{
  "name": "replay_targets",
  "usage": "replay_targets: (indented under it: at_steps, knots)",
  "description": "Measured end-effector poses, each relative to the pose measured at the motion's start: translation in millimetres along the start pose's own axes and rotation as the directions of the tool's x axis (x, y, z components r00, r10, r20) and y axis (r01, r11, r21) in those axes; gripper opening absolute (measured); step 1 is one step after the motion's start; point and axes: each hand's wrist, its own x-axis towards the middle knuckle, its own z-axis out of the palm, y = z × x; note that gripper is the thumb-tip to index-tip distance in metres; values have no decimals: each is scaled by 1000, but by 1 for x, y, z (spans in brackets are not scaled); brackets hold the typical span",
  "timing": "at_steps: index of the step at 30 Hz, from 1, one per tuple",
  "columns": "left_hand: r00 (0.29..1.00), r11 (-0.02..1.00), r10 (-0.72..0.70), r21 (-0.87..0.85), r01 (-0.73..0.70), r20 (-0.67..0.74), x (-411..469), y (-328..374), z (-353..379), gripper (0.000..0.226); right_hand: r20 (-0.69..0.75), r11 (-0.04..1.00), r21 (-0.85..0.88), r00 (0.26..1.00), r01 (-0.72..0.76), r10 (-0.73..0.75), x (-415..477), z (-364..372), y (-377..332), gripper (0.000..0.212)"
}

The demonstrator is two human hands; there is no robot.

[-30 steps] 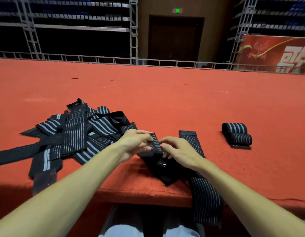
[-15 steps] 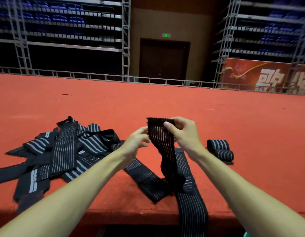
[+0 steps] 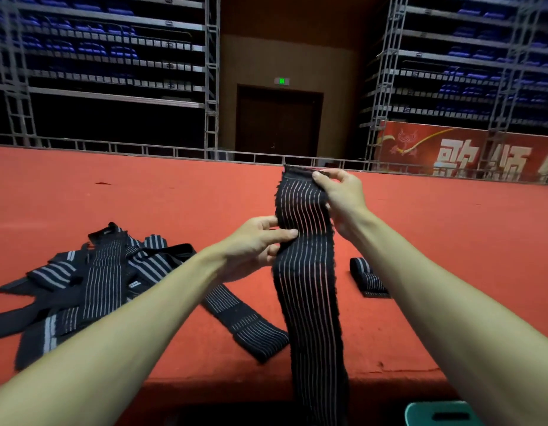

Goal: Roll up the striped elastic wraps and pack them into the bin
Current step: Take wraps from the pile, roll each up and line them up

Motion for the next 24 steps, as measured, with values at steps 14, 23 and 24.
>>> replay_targets:
  at_steps: [14, 23, 24]
  knots:
    - [942, 924, -210, 261, 279, -261, 29, -125, -50, 21, 195, 810, -583, 955, -71, 224, 45, -6, 158, 17]
    - [894, 639, -44, 676, 368, -446, 66, -184, -93, 51, 179, 732, -678, 951, -67, 252, 89, 11, 254, 9]
    - [893, 634, -31, 682, 366, -450, 67, -189, -95, 57, 188, 719, -692, 948, -57, 257, 92, 13, 263, 11]
